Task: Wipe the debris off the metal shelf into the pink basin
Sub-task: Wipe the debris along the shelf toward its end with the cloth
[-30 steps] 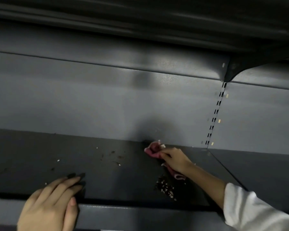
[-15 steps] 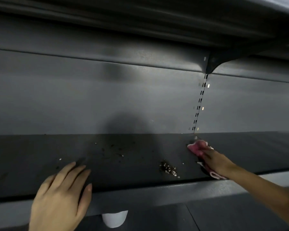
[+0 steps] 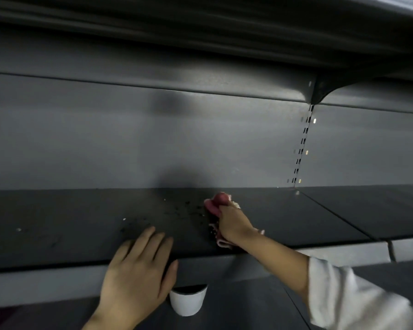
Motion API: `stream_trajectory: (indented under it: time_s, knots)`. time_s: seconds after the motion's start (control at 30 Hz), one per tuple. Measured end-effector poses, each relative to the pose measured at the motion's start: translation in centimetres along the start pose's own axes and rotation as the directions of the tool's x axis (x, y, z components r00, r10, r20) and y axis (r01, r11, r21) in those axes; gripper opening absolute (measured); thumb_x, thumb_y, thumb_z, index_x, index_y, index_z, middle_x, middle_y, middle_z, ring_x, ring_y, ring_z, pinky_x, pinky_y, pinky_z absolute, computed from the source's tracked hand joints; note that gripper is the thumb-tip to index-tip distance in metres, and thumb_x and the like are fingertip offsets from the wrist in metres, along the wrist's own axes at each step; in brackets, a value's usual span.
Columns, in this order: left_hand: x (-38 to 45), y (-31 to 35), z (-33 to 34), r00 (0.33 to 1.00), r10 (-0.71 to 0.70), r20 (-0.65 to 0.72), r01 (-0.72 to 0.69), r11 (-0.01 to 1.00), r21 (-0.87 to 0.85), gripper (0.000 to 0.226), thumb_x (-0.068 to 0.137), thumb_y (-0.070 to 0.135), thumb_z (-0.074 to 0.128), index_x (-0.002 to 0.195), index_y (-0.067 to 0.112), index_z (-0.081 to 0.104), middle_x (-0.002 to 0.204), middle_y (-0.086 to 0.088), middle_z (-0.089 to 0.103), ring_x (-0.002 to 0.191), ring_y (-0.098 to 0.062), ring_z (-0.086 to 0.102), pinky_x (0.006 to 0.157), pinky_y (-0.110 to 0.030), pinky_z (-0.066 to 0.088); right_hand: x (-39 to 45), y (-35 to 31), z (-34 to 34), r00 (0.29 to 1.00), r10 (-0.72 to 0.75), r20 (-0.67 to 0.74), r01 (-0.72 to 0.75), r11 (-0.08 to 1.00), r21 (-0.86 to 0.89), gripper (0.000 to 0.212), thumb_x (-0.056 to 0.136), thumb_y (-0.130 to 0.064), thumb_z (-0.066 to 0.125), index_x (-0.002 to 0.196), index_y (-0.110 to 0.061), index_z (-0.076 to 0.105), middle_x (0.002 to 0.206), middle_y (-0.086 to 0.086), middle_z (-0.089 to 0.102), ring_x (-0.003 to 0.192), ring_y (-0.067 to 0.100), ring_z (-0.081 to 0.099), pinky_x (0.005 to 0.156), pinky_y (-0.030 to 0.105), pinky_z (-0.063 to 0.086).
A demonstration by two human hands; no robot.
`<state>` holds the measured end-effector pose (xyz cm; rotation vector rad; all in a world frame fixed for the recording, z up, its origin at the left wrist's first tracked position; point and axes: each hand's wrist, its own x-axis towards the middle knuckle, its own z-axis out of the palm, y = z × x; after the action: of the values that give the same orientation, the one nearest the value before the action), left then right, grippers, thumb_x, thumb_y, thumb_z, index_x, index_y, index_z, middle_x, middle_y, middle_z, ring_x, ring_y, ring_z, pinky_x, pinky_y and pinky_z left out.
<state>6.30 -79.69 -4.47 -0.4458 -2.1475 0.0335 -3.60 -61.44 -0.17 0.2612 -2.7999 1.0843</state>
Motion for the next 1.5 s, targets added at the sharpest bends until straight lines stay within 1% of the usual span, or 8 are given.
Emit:
stream_trajectory:
  time_s: [0.37, 0.47, 0.53, 0.6, 0.7, 1.07, 1.3, 1.5]
  knots:
    - [-1.0, -2.1, -2.6, 0.978, -0.167, 0.124, 0.167, 0.986, 0.007, 0.074, 0.098, 0.039, 0.009, 0.09, 0.006, 0.075, 0.094, -0.008, 0.074, 0.102, -0.021, 0.06, 0.075, -0.03, 0.035, 3.1, 6.6, -8.4, 0.972, 0.19, -0.138, -0.122, 0.911, 0.394, 0.028, 0.091, -0.032, 0.048, 0.108, -0.018, 0.065, 0.107, 0.02, 0.068, 0.089, 0.029, 0.068, 0.085, 0.044, 0.054]
    - [-1.3, -2.8, -2.7, 0.973, -0.2, 0.118, 0.201, 0.98, 0.006, 0.072, 0.097, 0.039, 0.011, 0.091, 0.007, 0.075, 0.096, -0.007, 0.074, 0.104, -0.018, 0.056, 0.075, -0.03, 0.036, 4.9, 11.2, -10.6, 0.955, 0.261, -0.138, -0.247, 0.962, 0.113, 0.033, 0.094, -0.032, 0.041, 0.108, -0.01, 0.061, 0.067, 0.002, 0.072, 0.042, -0.002, 0.059, 0.054, 0.023, 0.051]
    - [-1.4, -2.8, -2.5, 0.975, -0.202, 0.098, 0.203, 0.979, -0.003, 0.069, 0.097, 0.038, 0.013, 0.092, 0.009, 0.075, 0.099, -0.006, 0.074, 0.106, -0.015, 0.049, 0.077, -0.03, 0.036, 6.4, 11.7, -10.0, 0.963, 0.247, -0.106, -0.251, 0.968, -0.024, 0.04, 0.095, -0.036, 0.038, 0.104, -0.004, 0.061, 0.047, -0.002, 0.065, 0.049, 0.002, 0.064, 0.066, 0.033, 0.048]
    - [-1.4, -2.7, -2.2, 0.975, -0.201, 0.093, 0.201, 0.98, 0.007, 0.066, 0.097, 0.037, 0.014, 0.094, 0.012, 0.075, 0.105, -0.004, 0.073, 0.109, -0.014, 0.048, 0.079, -0.03, 0.035, 7.8, 10.5, -8.4, 0.979, 0.184, -0.085, -0.194, 0.971, -0.14, 0.039, 0.096, -0.032, 0.037, 0.108, -0.006, 0.063, 0.093, 0.019, 0.071, 0.1, 0.03, 0.064, 0.086, 0.035, 0.044]
    - [-1.5, -2.7, -2.0, 0.975, -0.202, 0.09, 0.201, 0.979, 0.026, 0.065, 0.096, 0.037, 0.013, 0.098, 0.015, 0.074, 0.111, -0.004, 0.07, 0.113, -0.015, 0.046, 0.082, -0.032, 0.035, 9.1, 7.2, -5.5, 0.997, 0.069, 0.021, -0.062, 0.971, -0.229, 0.031, 0.096, -0.024, 0.04, 0.118, -0.015, 0.061, 0.13, 0.014, 0.057, 0.117, 0.032, 0.052, 0.093, 0.029, 0.037]
    - [-1.4, -2.4, -2.3, 0.967, -0.237, 0.091, 0.234, 0.971, 0.042, 0.067, 0.097, 0.037, 0.012, 0.095, 0.012, 0.074, 0.103, -0.003, 0.073, 0.108, -0.015, 0.047, 0.075, -0.03, 0.034, 5.8, -0.3, 0.7, 0.86, -0.426, 0.281, 0.393, 0.904, 0.167, 0.026, 0.092, -0.013, 0.047, 0.11, -0.014, 0.066, 0.114, 0.006, 0.068, 0.103, 0.011, 0.06, 0.092, 0.021, 0.041]
    - [-1.7, -4.0, -2.8, 0.975, -0.192, 0.117, 0.185, 0.98, 0.068, 0.07, 0.097, 0.039, 0.009, 0.096, 0.011, 0.073, 0.101, -0.004, 0.072, 0.106, -0.016, 0.046, 0.076, -0.029, 0.034, 4.6, 3.2, -8.4, 0.971, -0.24, 0.016, 0.217, 0.901, 0.375, 0.023, 0.092, -0.011, 0.046, 0.101, -0.019, 0.066, 0.099, 0.003, 0.071, 0.076, -0.001, 0.062, 0.069, 0.006, 0.046]
    - [-2.8, -8.0, -3.7, 0.98, -0.177, 0.088, 0.175, 0.984, 0.028, 0.071, 0.097, 0.04, 0.009, 0.093, 0.009, 0.074, 0.099, -0.005, 0.072, 0.106, -0.016, 0.047, 0.075, -0.03, 0.033, -0.1, 7.6, -10.9, 0.994, 0.067, 0.083, -0.067, 0.998, 0.001, 0.03, 0.095, -0.012, 0.041, 0.115, -0.011, 0.062, 0.111, 0.01, 0.068, 0.09, 0.017, 0.061, 0.08, 0.023, 0.043]
